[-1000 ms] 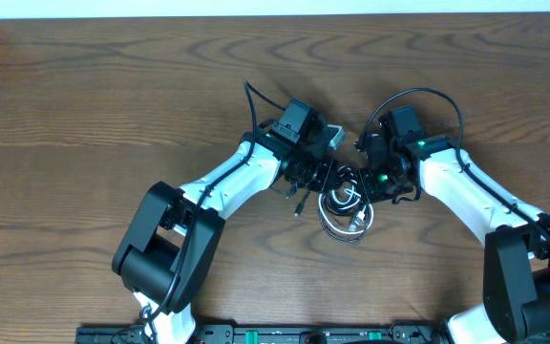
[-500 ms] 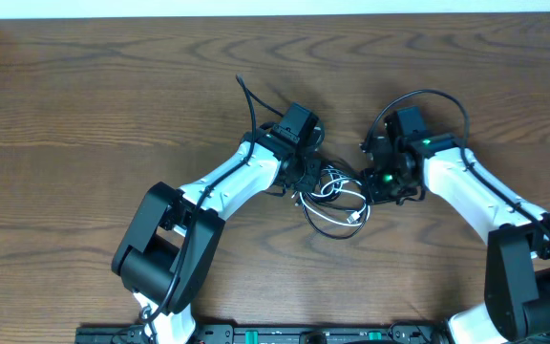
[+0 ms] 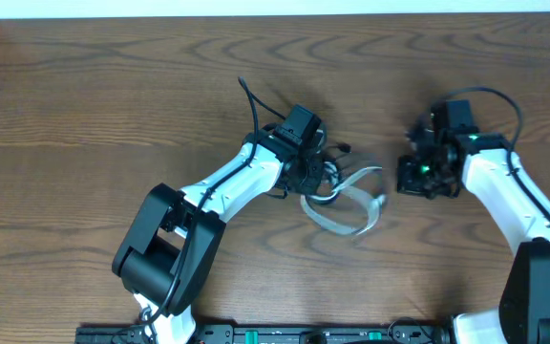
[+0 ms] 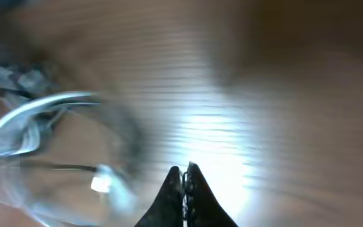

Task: Untangle cables

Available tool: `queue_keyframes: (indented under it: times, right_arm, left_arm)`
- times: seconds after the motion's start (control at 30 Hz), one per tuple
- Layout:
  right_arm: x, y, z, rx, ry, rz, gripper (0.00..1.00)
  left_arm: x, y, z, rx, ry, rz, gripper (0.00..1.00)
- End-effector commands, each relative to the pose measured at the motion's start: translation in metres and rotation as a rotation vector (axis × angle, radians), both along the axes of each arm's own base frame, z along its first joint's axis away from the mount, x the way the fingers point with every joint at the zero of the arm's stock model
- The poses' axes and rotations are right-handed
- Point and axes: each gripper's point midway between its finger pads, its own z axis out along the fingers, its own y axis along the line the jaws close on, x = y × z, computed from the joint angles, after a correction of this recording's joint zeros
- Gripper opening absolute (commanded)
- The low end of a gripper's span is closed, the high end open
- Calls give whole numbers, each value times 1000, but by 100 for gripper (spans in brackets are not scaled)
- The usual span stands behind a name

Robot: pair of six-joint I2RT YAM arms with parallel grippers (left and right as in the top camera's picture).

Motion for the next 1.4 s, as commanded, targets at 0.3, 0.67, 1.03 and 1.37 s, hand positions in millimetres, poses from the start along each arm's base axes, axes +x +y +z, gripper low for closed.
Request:
queue_keyframes:
  times: [0.3, 0.67, 1.03, 1.37]
  right_arm:
    - [-11, -74, 2, -248, 57, -238, 8]
    - [10, 37, 25, 218, -117, 187, 34]
    - [6, 68, 12, 101, -132, 333, 44]
    - [10, 85, 14, 109, -167, 354, 38]
  left_arm:
    - [6, 14, 4, 37, -27, 20, 7]
    - [-1, -29, 32, -215, 0, -71, 8]
    - [7, -37, 101, -333, -143, -61, 8]
    - [1, -43, 108, -385, -99, -39, 7]
